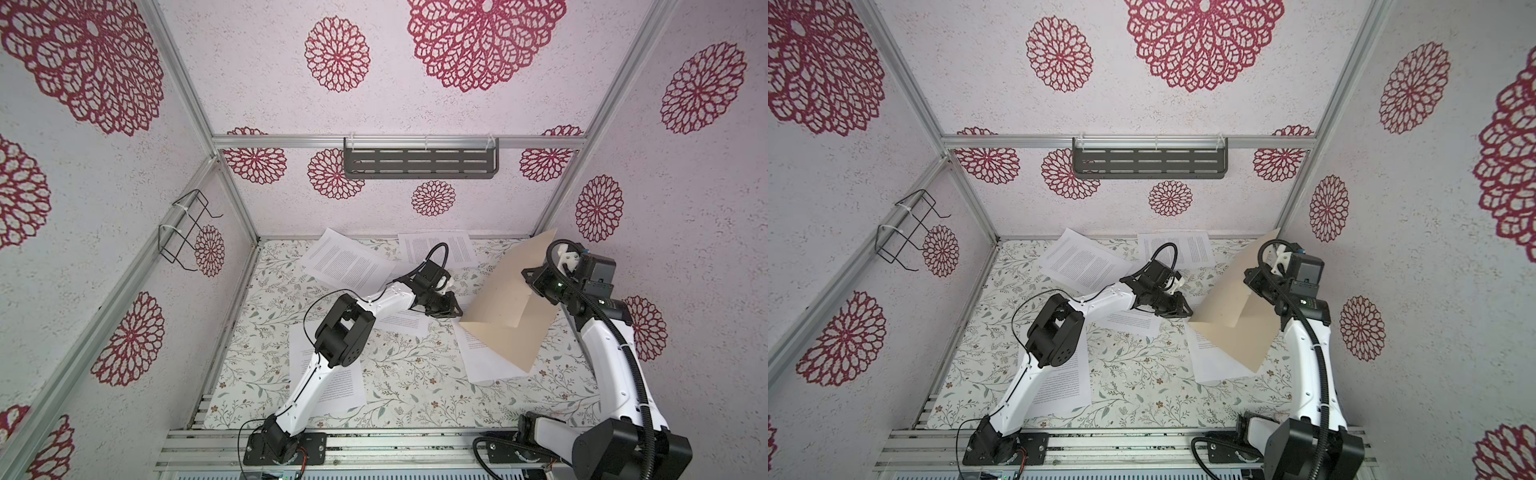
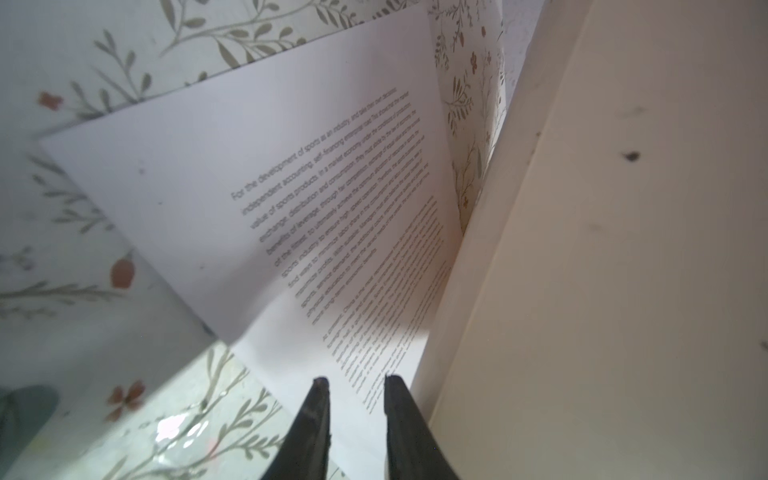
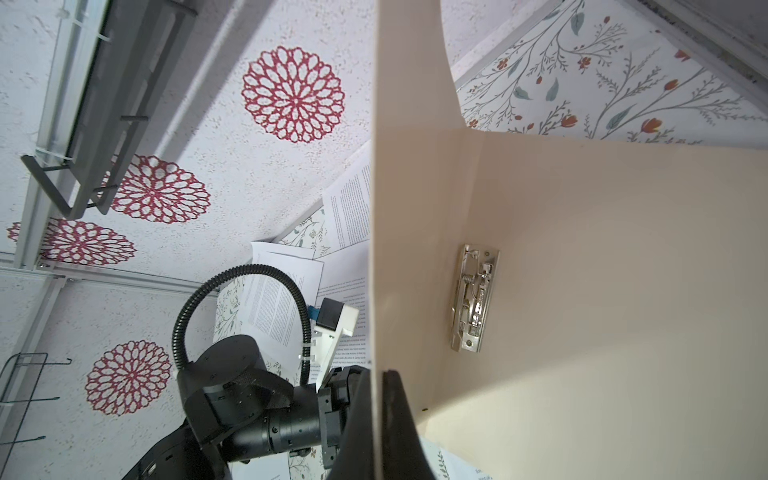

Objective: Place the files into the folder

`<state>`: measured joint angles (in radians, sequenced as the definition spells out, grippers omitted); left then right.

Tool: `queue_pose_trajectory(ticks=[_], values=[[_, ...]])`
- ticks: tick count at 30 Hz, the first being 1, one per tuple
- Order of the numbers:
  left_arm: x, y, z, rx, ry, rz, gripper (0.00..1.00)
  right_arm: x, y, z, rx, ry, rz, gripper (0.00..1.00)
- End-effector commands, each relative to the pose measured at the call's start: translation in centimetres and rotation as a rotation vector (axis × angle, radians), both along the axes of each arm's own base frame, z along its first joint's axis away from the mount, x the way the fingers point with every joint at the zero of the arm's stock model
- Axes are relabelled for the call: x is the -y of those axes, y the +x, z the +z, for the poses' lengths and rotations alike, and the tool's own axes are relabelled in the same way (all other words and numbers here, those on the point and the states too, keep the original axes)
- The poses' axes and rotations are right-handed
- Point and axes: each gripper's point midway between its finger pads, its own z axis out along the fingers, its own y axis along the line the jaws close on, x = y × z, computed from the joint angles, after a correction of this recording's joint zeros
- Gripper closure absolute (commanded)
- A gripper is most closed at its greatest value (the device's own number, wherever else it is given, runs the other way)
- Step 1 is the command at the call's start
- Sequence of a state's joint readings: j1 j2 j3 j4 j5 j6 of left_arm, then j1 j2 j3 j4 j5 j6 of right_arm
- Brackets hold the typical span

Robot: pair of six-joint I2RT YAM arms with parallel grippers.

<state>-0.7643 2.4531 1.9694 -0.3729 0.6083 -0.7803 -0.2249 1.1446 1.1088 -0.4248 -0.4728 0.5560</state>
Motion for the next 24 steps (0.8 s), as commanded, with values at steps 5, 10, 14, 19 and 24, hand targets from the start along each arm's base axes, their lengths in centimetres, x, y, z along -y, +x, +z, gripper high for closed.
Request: queue_pose_trajectory(ticks=[5, 10, 14, 19, 24], values=[[1.2, 1.1, -1.2, -0.02, -0.048, 0.007, 0.81, -0.2, -1.1, 5.8, 0.141, -0.019, 0.003, 1.0], [0.9, 0.8, -3.6, -0.065, -0.015, 0.016, 0.9, 0.0, -1.4, 6.0, 0.143, -0.034, -0.01, 1.0], [-0.7, 1.0, -6.0, -0.094, 0.058, 0.039, 0.93, 0.0, -1.5, 5.7, 0.134, -0.04, -0.005, 1.0], [-5.0, 1.4, -8.3, -0.109, 0.215, 0.065, 0.94, -0.6, -1.8, 4.0, 0.097, -0.049, 0.041, 1.0], [-10.5, 0.8, -9.0, -0.151, 0.329, 0.073, 0.93, -0.7, -2.0, 1.7, 0.049, -0.062, 0.06, 1.0]])
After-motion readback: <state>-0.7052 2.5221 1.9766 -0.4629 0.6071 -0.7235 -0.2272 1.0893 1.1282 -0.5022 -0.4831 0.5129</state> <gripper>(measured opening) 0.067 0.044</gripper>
